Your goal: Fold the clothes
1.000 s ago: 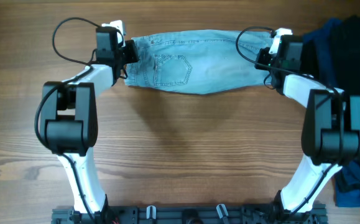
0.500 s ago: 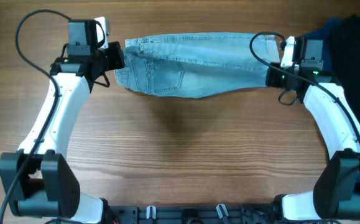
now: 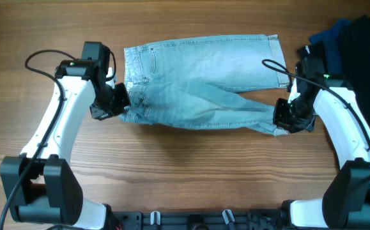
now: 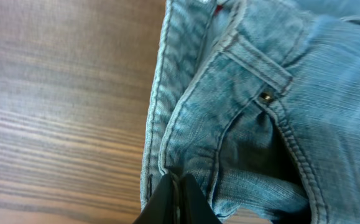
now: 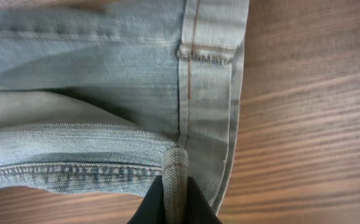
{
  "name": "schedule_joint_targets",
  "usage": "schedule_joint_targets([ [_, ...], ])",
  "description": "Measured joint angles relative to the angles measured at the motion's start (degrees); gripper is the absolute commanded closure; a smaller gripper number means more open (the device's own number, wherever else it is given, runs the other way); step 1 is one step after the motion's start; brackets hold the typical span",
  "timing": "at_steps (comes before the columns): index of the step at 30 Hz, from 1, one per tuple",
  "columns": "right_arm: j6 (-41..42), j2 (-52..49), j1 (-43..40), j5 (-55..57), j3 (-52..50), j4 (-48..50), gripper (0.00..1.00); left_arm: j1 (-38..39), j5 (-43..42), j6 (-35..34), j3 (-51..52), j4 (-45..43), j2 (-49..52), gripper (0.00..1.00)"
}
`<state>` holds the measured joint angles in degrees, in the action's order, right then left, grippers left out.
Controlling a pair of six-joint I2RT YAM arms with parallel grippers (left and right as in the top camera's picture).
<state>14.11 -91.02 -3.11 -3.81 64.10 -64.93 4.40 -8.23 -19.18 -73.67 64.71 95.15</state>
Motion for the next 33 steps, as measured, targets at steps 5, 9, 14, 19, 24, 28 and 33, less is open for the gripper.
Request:
schedule_joint_targets([
  [5, -0.9, 0.0, -0.1, 0.2, 0.0, -3.9, 0.34, 0.0, 0.0, -0.8, 5.9, 3.1, 0.0, 0.33],
  [9, -1.6, 0.0, -0.1, -0.2, 3.6, -5.4, 0.36, -0.1, 0.3, -0.8, 5.7, 5.7, -0.1, 0.34],
  [14, -3.4, 0.2, -0.1, -4.3, 7.0, -4.2, 0.96, -0.3, -0.8, -1.1, 0.5, 2.7, -3.8, 0.96],
  [19, -2.8, 0.6, -0.1, -4.3, -0.2, 5.3, 0.96, 1.3, -1.1, -1.1, 1.6, -4.5, -3.4, 0.96],
  [24, 0.1, 0.0, -0.1, -2.8, -8.3, 14.0, 0.96, 3.2, -1.1, -1.1, 4.4, -6.8, -3.1, 0.96],
  [28, 1.6, -5.5, -0.1, 0.4, -9.2, 17.5, 0.96, 3.2, -1.0, -1.1, 4.7, -7.0, -3.1, 0.96],
  [33, 1.7, -11.5, -0.1, 4.1, -7.9, 30.6, 0.96, 3.2, -1.0, -1.1, 4.9, -6.8, -3.1, 0.96],
])
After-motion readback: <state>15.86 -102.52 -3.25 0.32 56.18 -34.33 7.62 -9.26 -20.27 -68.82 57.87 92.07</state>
